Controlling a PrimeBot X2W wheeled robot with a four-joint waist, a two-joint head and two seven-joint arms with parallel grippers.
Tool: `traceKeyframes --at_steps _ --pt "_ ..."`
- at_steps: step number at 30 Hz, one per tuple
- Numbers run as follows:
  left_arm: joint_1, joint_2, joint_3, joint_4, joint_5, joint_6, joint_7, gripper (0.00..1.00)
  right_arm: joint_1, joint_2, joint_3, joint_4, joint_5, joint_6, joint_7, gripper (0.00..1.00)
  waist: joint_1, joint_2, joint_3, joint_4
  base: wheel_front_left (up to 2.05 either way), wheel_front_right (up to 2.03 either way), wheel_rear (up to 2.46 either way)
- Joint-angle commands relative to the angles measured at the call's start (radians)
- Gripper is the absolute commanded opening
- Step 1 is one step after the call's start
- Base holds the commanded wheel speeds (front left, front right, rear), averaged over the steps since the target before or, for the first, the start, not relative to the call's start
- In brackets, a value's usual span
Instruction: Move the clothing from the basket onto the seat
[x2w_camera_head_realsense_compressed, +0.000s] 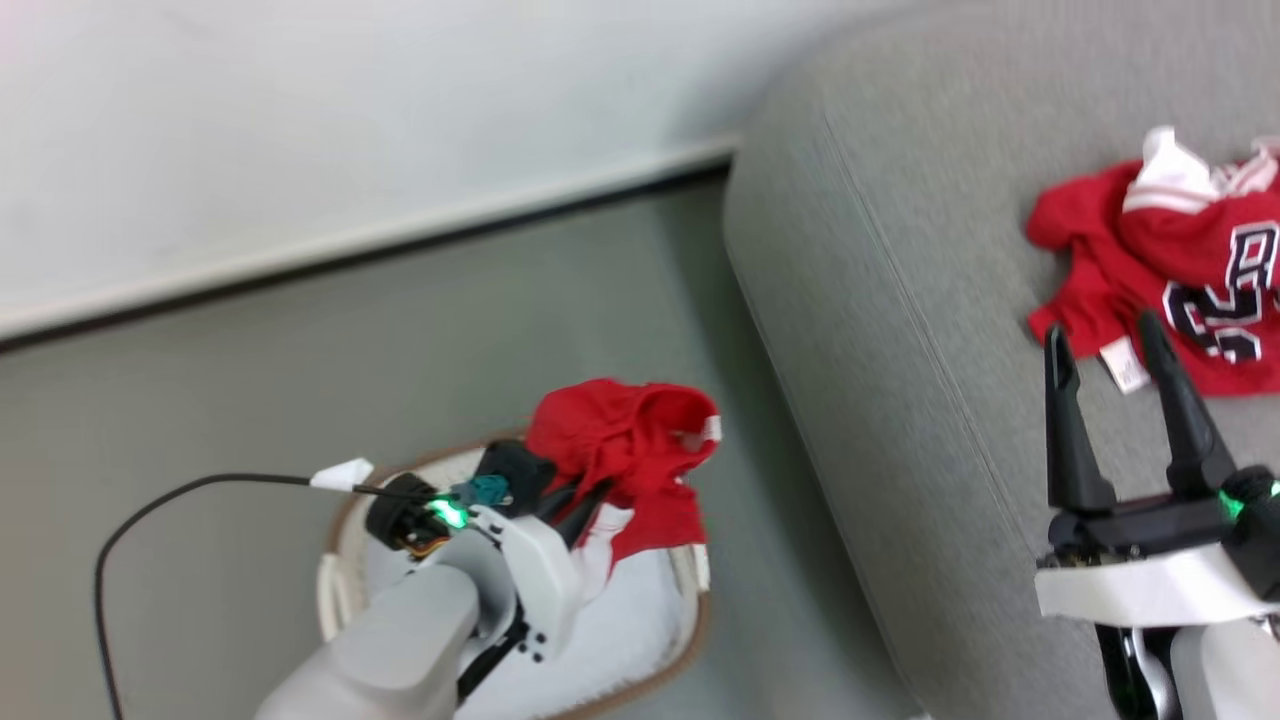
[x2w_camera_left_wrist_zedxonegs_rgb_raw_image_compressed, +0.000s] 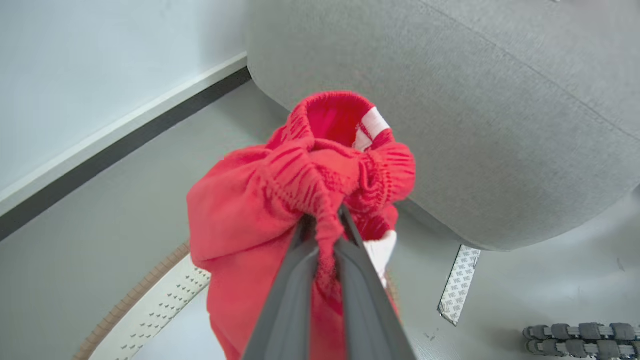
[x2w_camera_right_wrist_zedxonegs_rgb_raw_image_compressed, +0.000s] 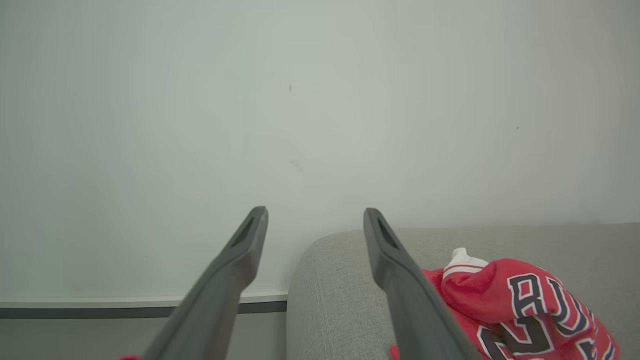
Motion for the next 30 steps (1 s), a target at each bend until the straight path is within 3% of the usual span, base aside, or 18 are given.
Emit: traceKeyframes --at_steps 1,14,30 --pt "0.017 -0.007 0.002 -0.016 -0.010 0.002 -0.008 0.00 0.027 -0.015 0.001 0.010 0.006 -0.002 -0.003 1.00 0.0003 0.0000 -0.118 0.086 0.00 0.00 0.00" --pt "0.053 -0.009 0.129 -0.281 -0.024 0.028 -0.015 0.00 0.145 -0.059 0.082 0.088 0.085 -0.002 -0.003 1.00 0.0003 0.0000 -0.317 0.173 0.00 0.00 0.00" --pt "0.074 0.046 0.183 -0.519 -0.056 0.088 0.015 0.00 0.166 -0.065 0.157 0.121 0.116 -0.002 -0.003 1.00 0.0003 0.0000 -0.365 0.191 0.00 0.00 0.00"
